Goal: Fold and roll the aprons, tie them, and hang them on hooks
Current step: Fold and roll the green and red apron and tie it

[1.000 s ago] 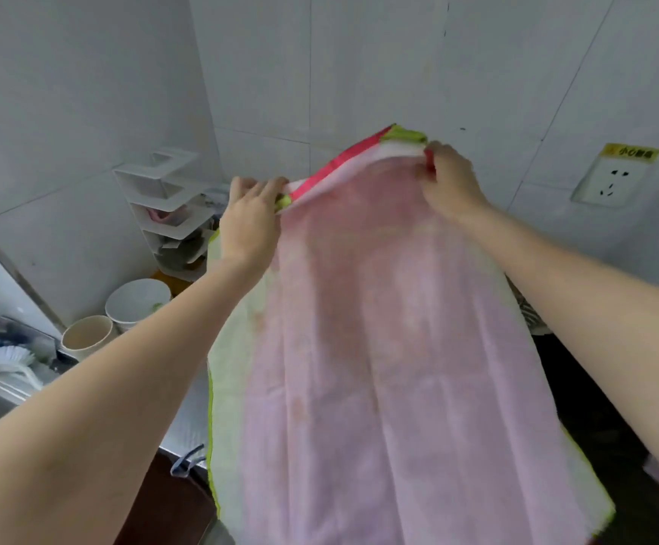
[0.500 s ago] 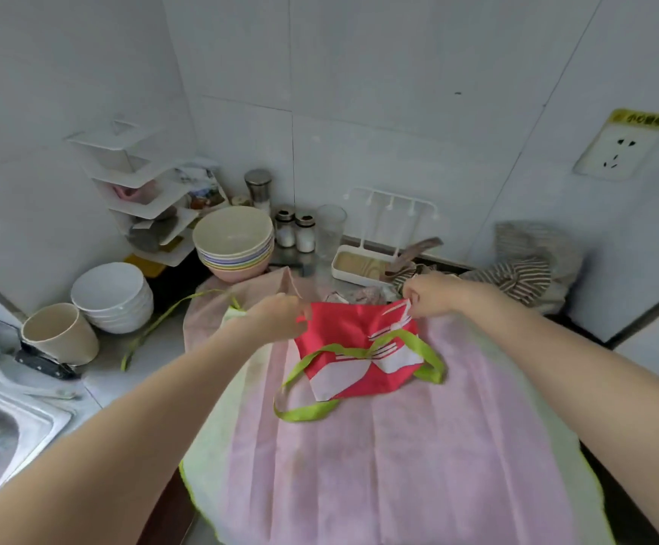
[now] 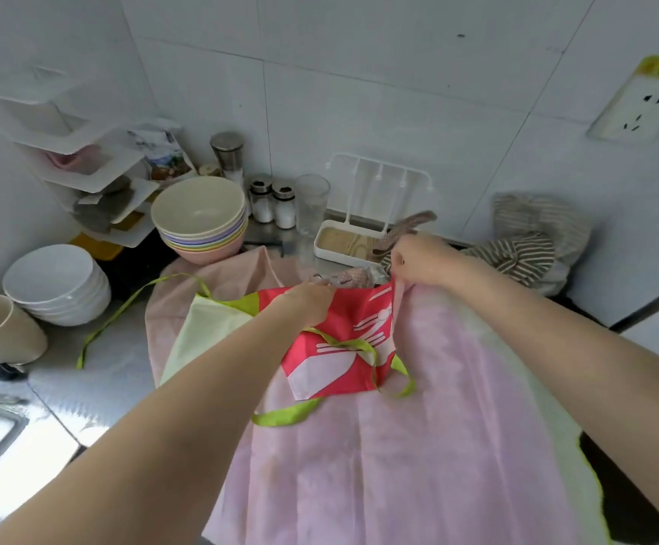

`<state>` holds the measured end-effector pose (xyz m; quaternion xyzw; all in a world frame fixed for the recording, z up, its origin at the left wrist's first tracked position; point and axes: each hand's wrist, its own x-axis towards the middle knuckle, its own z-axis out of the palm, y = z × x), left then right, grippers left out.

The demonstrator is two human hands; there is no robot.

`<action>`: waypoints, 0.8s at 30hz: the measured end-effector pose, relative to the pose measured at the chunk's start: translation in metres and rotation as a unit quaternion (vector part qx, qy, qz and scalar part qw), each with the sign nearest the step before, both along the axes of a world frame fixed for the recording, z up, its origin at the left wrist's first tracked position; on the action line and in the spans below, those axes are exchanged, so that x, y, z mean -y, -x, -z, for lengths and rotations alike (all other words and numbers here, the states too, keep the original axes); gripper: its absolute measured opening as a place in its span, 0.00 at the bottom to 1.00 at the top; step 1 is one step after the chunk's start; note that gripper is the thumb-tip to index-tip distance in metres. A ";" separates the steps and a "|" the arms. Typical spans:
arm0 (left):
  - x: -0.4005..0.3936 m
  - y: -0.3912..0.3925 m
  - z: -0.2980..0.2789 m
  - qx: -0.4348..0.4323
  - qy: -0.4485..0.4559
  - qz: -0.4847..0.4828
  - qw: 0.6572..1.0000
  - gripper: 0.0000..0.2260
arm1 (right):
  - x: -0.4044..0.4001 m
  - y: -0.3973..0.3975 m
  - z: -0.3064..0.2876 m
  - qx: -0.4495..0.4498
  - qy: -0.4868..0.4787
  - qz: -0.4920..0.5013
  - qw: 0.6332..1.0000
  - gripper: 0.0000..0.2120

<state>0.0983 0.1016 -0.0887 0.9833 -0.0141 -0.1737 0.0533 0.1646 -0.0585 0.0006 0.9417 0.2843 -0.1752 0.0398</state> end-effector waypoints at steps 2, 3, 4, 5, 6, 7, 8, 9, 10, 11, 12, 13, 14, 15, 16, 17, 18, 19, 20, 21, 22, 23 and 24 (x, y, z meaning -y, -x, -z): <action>-0.002 -0.012 0.007 -0.007 -0.014 -0.009 1.000 0.25 | 0.000 -0.024 0.015 0.062 0.010 -0.018 0.998 0.13; -0.004 -0.018 0.009 -0.016 -0.019 -0.014 1.000 0.25 | 0.001 -0.034 0.024 0.038 0.043 -0.024 0.998 0.17; -0.005 -0.023 0.012 -0.028 -0.023 -0.014 0.999 0.25 | 0.003 -0.041 0.031 0.005 0.073 -0.028 0.997 0.20; -0.004 -0.026 0.013 -0.043 -0.024 -0.015 0.999 0.25 | 0.004 -0.045 0.036 -0.030 0.090 -0.036 0.995 0.23; -0.003 -0.030 0.014 -0.054 -0.021 -0.015 0.998 0.25 | 0.003 -0.046 0.038 -0.066 0.093 -0.046 0.992 0.25; -0.001 -0.034 0.015 -0.064 -0.013 -0.017 0.998 0.25 | 0.002 -0.045 0.038 -0.097 0.101 -0.059 0.988 0.26; 0.001 -0.037 0.015 -0.079 -0.009 -0.023 0.997 0.24 | 0.000 -0.044 0.037 -0.117 0.122 -0.075 0.983 0.26; 0.004 -0.041 0.017 -0.093 -0.002 -0.026 0.995 0.25 | -0.001 -0.043 0.036 -0.123 0.158 -0.094 0.975 0.25; 0.008 -0.043 0.018 -0.100 0.012 -0.025 0.995 0.25 | -0.002 -0.042 0.038 -0.114 0.190 -0.112 0.969 0.24; 0.012 -0.044 0.017 -0.095 0.034 -0.023 0.995 0.26 | -0.004 -0.042 0.039 -0.096 0.197 -0.124 0.968 0.23; 0.017 -0.045 0.015 -0.079 0.072 -0.019 0.994 0.26 | -0.004 -0.040 0.037 -0.075 0.168 -0.124 0.975 0.20; 0.020 -0.046 0.014 -0.056 0.109 -0.012 0.992 0.25 | -0.005 -0.039 0.033 -0.051 0.109 -0.123 0.985 0.14; 0.023 -0.045 0.008 -0.045 0.131 -0.010 0.990 0.22 | -0.005 -0.038 0.027 -0.017 0.047 -0.126 0.991 0.08; 0.025 -0.045 0.003 -0.047 0.133 -0.010 0.990 0.19 | -0.005 -0.035 0.019 0.016 -0.002 -0.131 0.991 0.06; 0.023 -0.045 0.000 -0.055 0.122 -0.002 0.991 0.16 | -0.005 -0.033 0.012 0.044 -0.039 -0.135 0.989 0.08; 0.019 -0.046 -0.003 -0.063 0.117 0.011 0.991 0.12 | -0.004 -0.031 0.004 0.061 -0.067 -0.138 0.986 0.08; 0.013 -0.046 -0.008 -0.058 0.138 0.007 0.989 0.10 | -0.004 -0.030 -0.002 0.061 -0.087 -0.131 0.986 0.07; 0.007 -0.044 -0.014 -0.032 0.142 0.000 0.989 0.11 | -0.003 -0.027 -0.009 0.049 -0.100 -0.118 0.987 0.06; -0.001 -0.042 -0.022 -0.028 0.140 -0.030 0.989 0.13 | -0.002 -0.022 -0.017 0.025 -0.104 -0.102 0.989 0.05; -0.008 -0.038 -0.030 -0.027 0.126 -0.056 0.990 0.13 | -0.002 -0.016 -0.025 -0.015 -0.100 -0.085 0.991 0.06; -0.012 -0.033 -0.040 -0.026 0.124 -0.089 0.988 0.10 | -0.003 -0.009 -0.034 -0.073 -0.099 -0.066 0.990 0.08; -0.017 -0.027 -0.050 -0.023 0.127 -0.111 0.985 0.07 | -0.003 0.000 -0.043 -0.140 -0.100 -0.040 0.984 0.10; -0.020 -0.019 -0.060 -0.022 0.112 -0.105 0.988 0.06 | -0.003 0.009 -0.051 -0.209 -0.097 -0.012 0.973 0.11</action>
